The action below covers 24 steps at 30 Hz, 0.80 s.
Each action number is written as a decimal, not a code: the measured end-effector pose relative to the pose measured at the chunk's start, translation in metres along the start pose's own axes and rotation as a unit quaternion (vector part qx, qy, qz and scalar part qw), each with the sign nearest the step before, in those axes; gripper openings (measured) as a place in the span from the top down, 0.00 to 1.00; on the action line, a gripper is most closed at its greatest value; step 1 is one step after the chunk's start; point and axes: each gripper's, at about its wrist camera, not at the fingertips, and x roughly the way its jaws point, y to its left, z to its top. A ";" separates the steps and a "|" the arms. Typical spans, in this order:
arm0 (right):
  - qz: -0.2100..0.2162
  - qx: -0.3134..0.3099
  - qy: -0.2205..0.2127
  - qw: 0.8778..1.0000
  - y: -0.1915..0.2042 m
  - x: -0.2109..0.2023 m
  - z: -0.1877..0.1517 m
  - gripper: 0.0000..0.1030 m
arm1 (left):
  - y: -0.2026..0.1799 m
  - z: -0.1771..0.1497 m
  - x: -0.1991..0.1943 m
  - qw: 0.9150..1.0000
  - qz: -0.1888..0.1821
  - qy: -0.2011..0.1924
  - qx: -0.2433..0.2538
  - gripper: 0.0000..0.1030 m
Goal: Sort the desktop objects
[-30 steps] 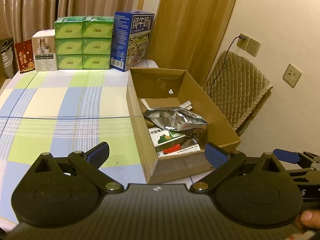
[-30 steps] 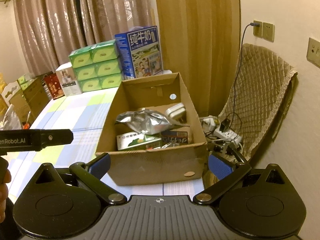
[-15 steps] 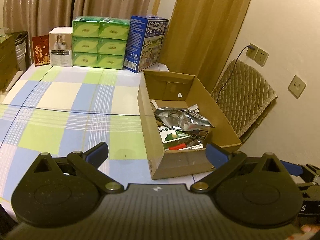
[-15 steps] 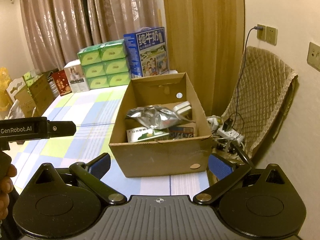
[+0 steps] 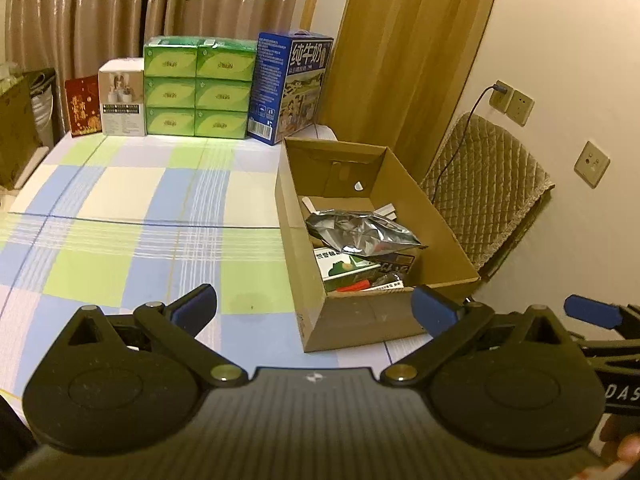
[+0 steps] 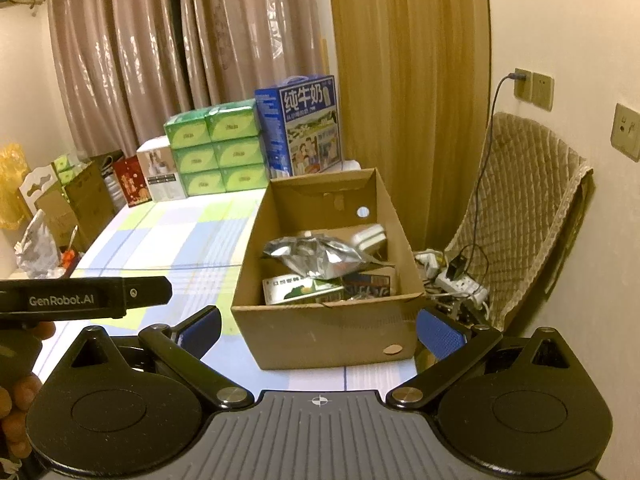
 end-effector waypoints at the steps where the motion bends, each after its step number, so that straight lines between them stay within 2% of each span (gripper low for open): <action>1: 0.000 0.000 0.000 1.000 0.000 -0.001 0.000 0.02 | -0.001 0.000 -0.001 1.000 0.000 -0.001 0.001 0.01; 24: 0.001 0.003 0.000 1.000 -0.003 -0.004 0.000 0.02 | -0.004 -0.002 0.001 1.000 0.000 -0.002 0.006 0.01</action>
